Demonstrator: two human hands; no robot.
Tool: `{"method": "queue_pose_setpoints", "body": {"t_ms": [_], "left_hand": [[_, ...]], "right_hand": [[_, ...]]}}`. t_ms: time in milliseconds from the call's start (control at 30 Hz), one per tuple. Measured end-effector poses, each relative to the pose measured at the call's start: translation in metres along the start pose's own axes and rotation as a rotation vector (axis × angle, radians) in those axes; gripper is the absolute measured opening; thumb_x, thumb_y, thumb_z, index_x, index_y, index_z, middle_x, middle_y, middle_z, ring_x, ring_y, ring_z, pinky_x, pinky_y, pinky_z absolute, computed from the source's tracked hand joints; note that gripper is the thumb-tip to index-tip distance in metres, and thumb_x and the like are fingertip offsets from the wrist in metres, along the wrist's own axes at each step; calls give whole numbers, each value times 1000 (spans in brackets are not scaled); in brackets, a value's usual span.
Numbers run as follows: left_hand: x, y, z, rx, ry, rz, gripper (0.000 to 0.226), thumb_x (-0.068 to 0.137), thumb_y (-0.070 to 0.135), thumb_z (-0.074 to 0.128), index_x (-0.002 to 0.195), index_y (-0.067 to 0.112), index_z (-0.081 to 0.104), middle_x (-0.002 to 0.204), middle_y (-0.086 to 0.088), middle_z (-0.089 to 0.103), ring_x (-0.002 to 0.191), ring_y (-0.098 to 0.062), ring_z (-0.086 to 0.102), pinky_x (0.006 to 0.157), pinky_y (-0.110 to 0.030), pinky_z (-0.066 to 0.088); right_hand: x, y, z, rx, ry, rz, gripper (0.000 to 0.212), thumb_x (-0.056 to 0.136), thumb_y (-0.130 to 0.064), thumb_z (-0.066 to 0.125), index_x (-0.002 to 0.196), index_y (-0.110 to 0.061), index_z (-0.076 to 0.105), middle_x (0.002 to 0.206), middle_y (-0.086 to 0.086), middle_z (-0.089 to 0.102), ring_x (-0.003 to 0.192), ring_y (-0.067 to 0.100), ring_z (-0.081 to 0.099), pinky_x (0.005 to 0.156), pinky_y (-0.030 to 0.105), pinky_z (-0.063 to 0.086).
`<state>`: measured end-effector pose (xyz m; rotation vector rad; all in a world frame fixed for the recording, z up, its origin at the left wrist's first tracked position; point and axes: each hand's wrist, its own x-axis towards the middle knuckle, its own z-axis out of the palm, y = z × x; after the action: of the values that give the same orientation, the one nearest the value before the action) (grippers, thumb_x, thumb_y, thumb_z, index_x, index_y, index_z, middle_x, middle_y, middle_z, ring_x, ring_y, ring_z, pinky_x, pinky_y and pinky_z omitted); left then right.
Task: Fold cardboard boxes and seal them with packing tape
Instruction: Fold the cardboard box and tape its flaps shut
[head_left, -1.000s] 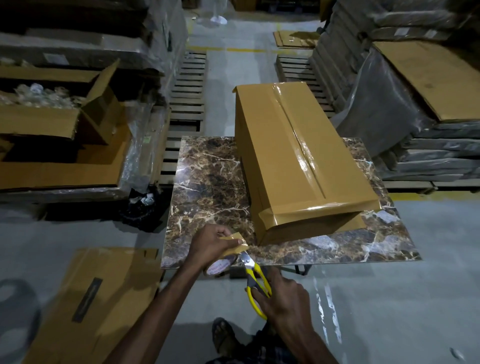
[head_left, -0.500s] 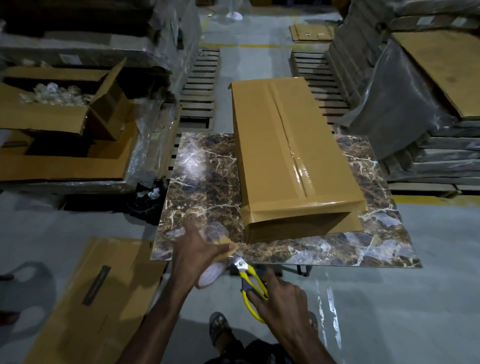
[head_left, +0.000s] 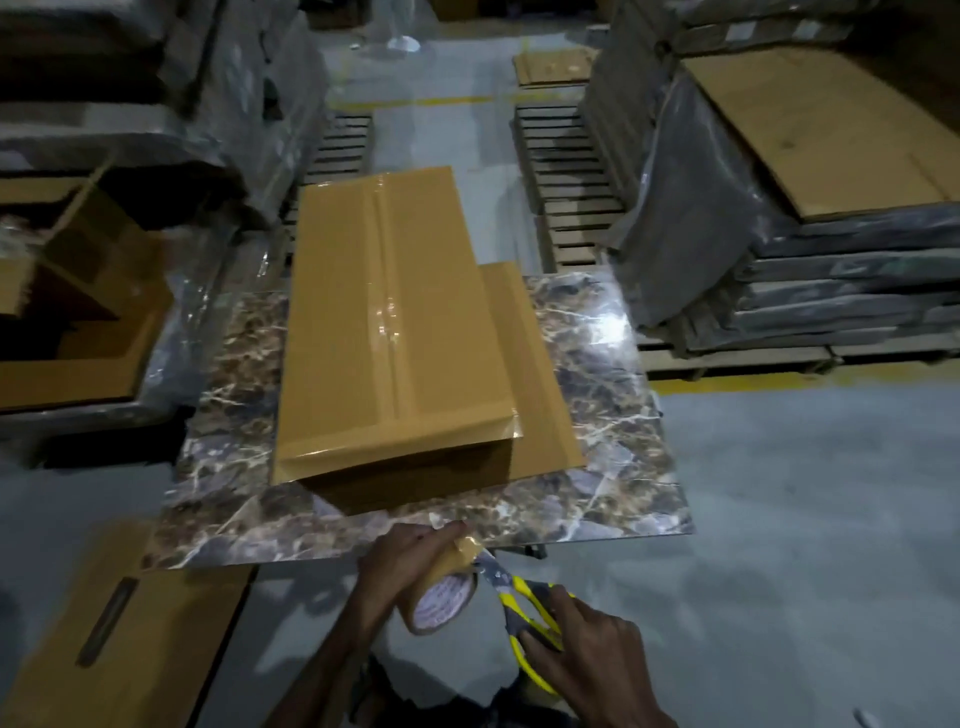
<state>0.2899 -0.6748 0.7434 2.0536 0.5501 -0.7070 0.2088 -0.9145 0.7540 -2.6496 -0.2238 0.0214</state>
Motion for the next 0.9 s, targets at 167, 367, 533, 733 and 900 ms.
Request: {"method": "queue_pose_setpoints", "body": {"t_ms": [167, 367, 533, 733, 900], "left_hand": [[31, 64, 95, -97, -52, 114, 54, 60, 82, 75, 62, 28, 72, 70, 12, 70, 76, -8, 66, 74, -29, 47], [70, 139, 159, -188, -69, 237, 45, 63, 50, 89, 97, 31, 68, 81, -13, 72, 79, -25, 68, 69, -30, 49], [112, 188, 186, -44, -69, 270, 20, 93, 13, 76, 107, 20, 63, 76, -1, 58, 61, -12, 53, 46, -17, 37], [163, 204, 205, 53, -61, 225, 15, 97, 23, 73, 110, 17, 67, 94, -6, 65, 68, -8, 56, 49, -16, 41], [178, 202, 206, 60, -64, 222, 36, 92, 50, 74, 109, 19, 72, 107, 0, 71, 86, -12, 65, 60, -21, 44]], "right_hand": [[-4, 95, -24, 2, 38, 205, 47, 67, -66, 65, 103, -38, 53, 62, -9, 69, 56, 19, 67, 37, 26, 41], [23, 191, -6, -4, 131, 434, 43, 75, -55, 81, 88, -25, 54, 59, 5, 66, 60, 34, 69, 46, 30, 38], [69, 235, 20, 3, 165, 519, 32, 83, -51, 79, 93, -25, 63, 78, 2, 72, 79, 31, 72, 57, 32, 40], [99, 266, 50, -27, 146, 519, 33, 88, -49, 75, 107, -24, 67, 93, 0, 68, 87, 29, 71, 61, 36, 49], [104, 267, 56, -20, 99, 614, 32, 89, -46, 75, 104, -20, 64, 95, 2, 63, 89, 30, 68, 61, 36, 47]]}}
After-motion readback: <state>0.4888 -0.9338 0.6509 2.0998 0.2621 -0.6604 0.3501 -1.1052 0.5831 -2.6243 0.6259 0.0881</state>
